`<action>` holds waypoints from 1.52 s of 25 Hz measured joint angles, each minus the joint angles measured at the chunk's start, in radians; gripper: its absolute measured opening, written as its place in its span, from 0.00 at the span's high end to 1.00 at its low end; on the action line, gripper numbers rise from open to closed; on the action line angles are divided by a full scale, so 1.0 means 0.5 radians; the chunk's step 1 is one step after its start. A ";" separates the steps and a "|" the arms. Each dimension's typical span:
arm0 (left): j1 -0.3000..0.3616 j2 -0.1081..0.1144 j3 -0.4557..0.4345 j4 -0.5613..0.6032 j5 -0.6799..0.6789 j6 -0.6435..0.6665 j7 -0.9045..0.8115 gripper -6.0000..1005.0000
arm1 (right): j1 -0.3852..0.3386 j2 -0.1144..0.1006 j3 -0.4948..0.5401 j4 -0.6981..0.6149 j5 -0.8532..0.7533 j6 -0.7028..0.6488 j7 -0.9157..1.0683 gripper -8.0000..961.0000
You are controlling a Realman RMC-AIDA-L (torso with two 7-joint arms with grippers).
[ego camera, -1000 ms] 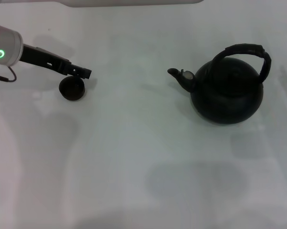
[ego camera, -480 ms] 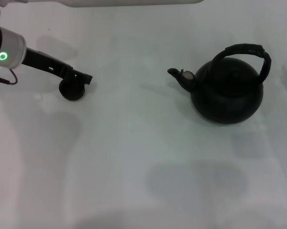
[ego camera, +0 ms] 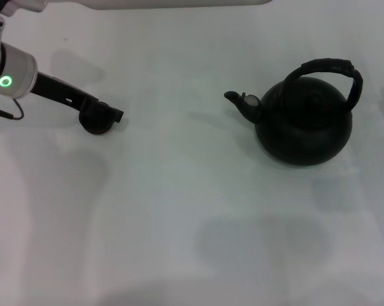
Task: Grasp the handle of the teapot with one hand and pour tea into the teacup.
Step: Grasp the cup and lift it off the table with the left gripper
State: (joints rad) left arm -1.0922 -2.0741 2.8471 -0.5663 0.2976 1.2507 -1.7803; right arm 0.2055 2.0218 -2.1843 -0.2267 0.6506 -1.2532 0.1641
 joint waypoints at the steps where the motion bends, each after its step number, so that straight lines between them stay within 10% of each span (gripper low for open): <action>1: 0.000 0.001 0.000 0.002 0.009 -0.008 -0.007 0.14 | 0.000 0.000 0.000 0.000 0.000 0.000 0.000 0.20; 38: -0.067 0.007 0.000 0.004 0.125 0.002 -0.054 0.29 | 0.001 0.003 -0.015 -0.010 -0.001 -0.011 0.046 0.20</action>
State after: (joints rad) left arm -1.1256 -2.0708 2.8472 -0.5645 0.3600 1.2515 -1.8073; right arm 0.2062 2.0234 -2.1920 -0.2319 0.6503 -1.2589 0.1872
